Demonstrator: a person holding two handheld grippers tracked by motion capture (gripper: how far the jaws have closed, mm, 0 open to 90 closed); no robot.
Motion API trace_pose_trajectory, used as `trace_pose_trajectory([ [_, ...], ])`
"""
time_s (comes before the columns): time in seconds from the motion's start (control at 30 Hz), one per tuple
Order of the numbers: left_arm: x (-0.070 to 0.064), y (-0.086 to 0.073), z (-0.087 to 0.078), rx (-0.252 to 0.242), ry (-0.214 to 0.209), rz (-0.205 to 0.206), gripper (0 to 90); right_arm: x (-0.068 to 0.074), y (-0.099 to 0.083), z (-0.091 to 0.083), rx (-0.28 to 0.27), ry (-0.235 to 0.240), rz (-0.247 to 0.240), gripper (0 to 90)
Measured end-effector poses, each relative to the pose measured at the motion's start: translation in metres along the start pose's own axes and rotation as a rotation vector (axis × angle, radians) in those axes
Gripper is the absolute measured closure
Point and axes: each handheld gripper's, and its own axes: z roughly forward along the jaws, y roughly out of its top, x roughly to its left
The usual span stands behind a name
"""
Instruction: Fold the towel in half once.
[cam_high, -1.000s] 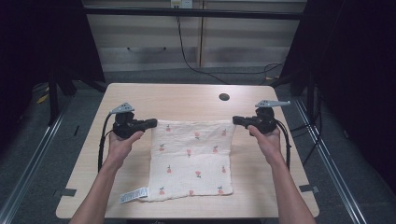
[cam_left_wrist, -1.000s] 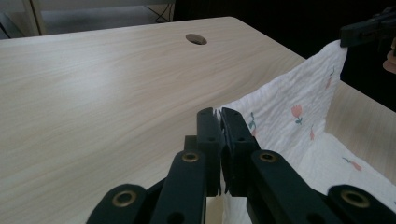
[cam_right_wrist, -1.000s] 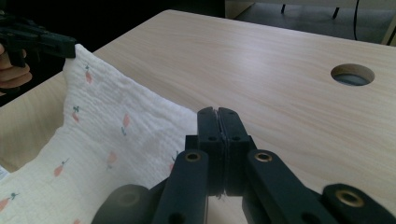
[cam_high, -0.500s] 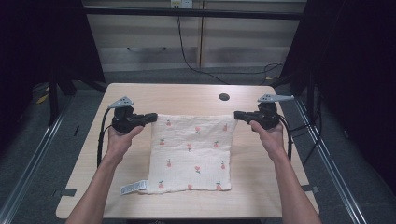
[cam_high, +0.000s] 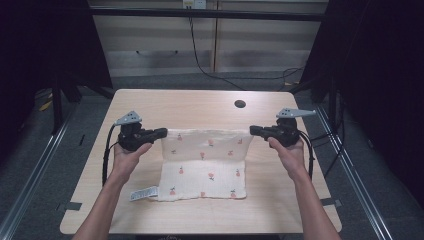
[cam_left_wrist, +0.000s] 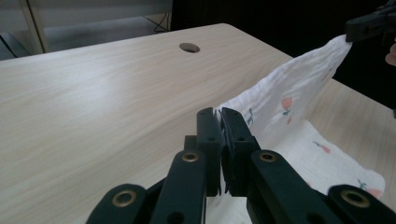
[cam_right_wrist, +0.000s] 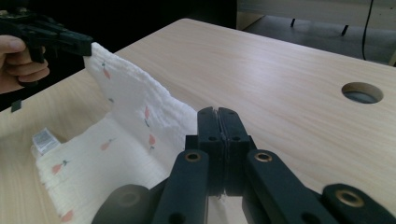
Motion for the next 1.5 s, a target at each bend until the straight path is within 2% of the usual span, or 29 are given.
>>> trace_pose_trajectory([
  [0.2, -0.010, -0.012, -0.005, -0.014, -0.011, 0.006, 87.2, 0.008, -0.020, -0.002, 0.018, 0.014, -0.002, 89.4],
  [0.3, -0.013, -0.015, -0.008, -0.023, -0.014, -0.001, 87.1, 0.010, -0.027, -0.005, 0.003, 0.023, 0.008, 89.5],
  [0.4, -0.015, -0.019, -0.013, -0.031, -0.009, -0.016, 87.1, 0.015, -0.034, -0.009, -0.007, 0.004, 0.008, 89.5],
  [0.43, -0.017, -0.021, -0.014, -0.034, -0.015, -0.023, 87.0, 0.017, -0.037, -0.009, 0.000, 0.006, 0.002, 89.6],
  [0.5, -0.020, -0.022, -0.016, -0.029, -0.011, -0.013, 87.1, 0.021, -0.041, -0.011, 0.020, 0.005, -0.013, 89.5],
  [0.67, -0.027, -0.026, -0.023, -0.035, -0.021, 0.004, 86.9, 0.029, -0.050, -0.015, 0.025, 0.032, -0.007, 89.5],
  [0.9, -0.030, -0.044, -0.029, -0.035, -0.015, -0.019, 86.8, 0.036, -0.067, -0.013, 0.030, 0.066, 0.025, 89.5],
  [1.03, -0.034, -0.051, -0.032, -0.040, -0.028, -0.031, 86.8, 0.041, -0.074, -0.014, 0.034, 0.076, 0.021, 89.5],
  [1.2, -0.042, -0.066, -0.029, -0.020, -0.037, -0.037, 86.7, 0.051, -0.088, -0.016, 0.042, 0.097, 0.030, 89.5],
  [1.3, -0.042, -0.070, -0.026, 0.012, -0.036, -0.032, 86.7, 0.055, -0.098, -0.015, 0.076, 0.092, 0.023, 89.5],
  [1.5, -0.044, -0.082, -0.020, 0.086, -0.041, -0.011, 86.8, 0.057, -0.107, -0.024, 0.093, 0.085, 0.036, 89.5],
])
